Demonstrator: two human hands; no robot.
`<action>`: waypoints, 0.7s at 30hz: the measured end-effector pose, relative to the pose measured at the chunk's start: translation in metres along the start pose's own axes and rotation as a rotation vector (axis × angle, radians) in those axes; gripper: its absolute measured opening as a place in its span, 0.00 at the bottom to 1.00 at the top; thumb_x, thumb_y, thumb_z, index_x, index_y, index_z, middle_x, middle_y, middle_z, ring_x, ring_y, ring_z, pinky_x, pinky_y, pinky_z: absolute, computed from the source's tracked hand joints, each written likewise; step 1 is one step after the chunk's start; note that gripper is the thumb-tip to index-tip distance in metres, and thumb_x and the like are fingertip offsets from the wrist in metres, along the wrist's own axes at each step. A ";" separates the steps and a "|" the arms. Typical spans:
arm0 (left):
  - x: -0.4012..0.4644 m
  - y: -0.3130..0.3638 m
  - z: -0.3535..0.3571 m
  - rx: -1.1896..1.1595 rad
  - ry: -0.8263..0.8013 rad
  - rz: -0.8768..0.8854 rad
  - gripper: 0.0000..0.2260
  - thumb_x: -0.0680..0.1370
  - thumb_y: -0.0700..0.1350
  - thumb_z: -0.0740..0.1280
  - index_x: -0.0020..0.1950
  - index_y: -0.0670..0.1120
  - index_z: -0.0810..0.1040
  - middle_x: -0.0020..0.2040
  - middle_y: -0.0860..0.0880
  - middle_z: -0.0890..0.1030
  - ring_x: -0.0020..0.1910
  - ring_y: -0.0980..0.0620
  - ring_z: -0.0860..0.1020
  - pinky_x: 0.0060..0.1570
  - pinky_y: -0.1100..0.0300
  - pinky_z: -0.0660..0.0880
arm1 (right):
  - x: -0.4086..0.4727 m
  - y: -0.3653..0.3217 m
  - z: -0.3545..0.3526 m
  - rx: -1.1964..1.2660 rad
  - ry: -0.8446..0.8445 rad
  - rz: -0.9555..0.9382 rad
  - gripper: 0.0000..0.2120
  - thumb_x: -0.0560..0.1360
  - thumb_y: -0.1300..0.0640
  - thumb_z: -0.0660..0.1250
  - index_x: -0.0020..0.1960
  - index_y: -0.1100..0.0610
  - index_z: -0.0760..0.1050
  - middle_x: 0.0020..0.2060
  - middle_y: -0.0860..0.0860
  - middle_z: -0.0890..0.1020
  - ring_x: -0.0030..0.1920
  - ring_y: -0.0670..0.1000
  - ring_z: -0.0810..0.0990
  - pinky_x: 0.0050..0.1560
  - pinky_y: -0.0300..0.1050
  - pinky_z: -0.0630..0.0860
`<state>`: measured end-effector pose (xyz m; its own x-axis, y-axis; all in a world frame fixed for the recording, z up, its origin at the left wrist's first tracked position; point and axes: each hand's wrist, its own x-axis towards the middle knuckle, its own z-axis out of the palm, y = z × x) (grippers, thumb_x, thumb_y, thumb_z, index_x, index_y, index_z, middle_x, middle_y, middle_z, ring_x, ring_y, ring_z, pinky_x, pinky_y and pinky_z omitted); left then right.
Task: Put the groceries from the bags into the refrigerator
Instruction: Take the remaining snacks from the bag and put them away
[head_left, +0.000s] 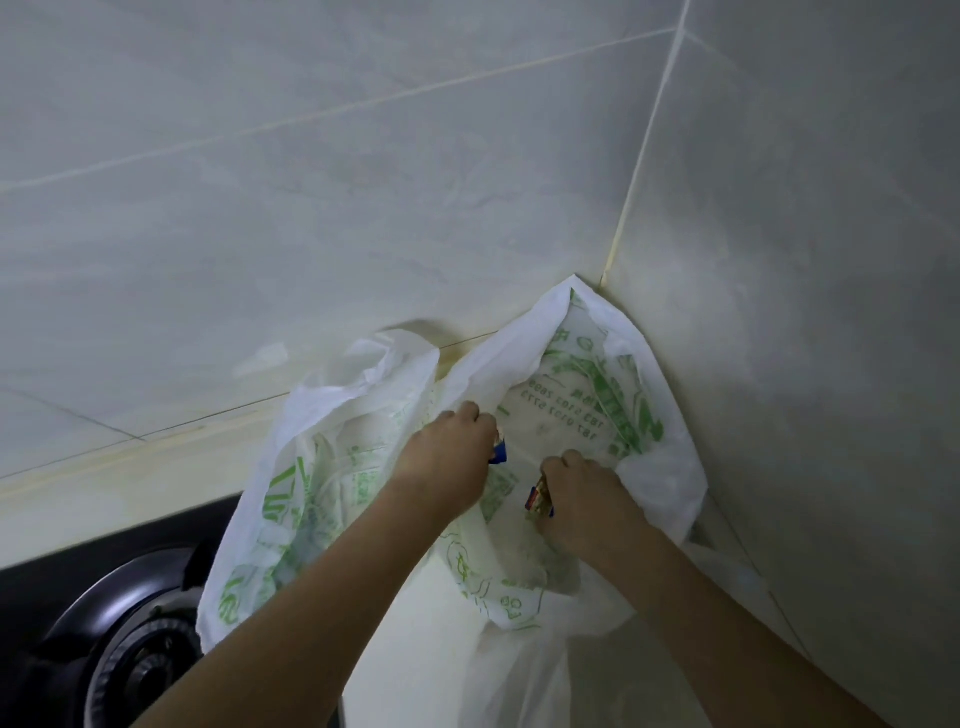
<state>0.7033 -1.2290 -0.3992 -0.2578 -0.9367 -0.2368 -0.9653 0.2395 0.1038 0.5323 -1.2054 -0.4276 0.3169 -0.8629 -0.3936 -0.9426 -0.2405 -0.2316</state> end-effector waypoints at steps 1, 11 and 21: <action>-0.005 -0.001 -0.006 -0.016 0.020 -0.009 0.11 0.78 0.41 0.64 0.61 0.46 0.72 0.57 0.47 0.72 0.54 0.47 0.75 0.45 0.55 0.73 | 0.001 -0.002 0.004 -0.022 -0.004 -0.016 0.19 0.75 0.48 0.66 0.62 0.55 0.67 0.58 0.53 0.71 0.57 0.54 0.74 0.54 0.46 0.70; -0.024 -0.001 -0.032 -0.110 0.075 -0.050 0.12 0.79 0.45 0.65 0.61 0.47 0.73 0.57 0.48 0.73 0.52 0.47 0.75 0.46 0.55 0.75 | 0.001 -0.005 0.023 -0.099 0.027 -0.043 0.18 0.77 0.53 0.63 0.65 0.55 0.65 0.59 0.53 0.72 0.57 0.54 0.74 0.55 0.46 0.71; -0.034 0.005 -0.051 -0.139 0.081 -0.065 0.09 0.78 0.44 0.65 0.58 0.45 0.74 0.56 0.47 0.74 0.50 0.45 0.76 0.45 0.55 0.74 | 0.001 -0.014 0.000 -0.023 0.048 0.027 0.16 0.75 0.53 0.65 0.60 0.57 0.66 0.57 0.54 0.72 0.56 0.54 0.74 0.55 0.46 0.72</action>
<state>0.7094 -1.2093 -0.3412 -0.1856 -0.9680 -0.1692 -0.9636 0.1455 0.2245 0.5462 -1.2027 -0.4249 0.2868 -0.8892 -0.3564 -0.9530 -0.2268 -0.2011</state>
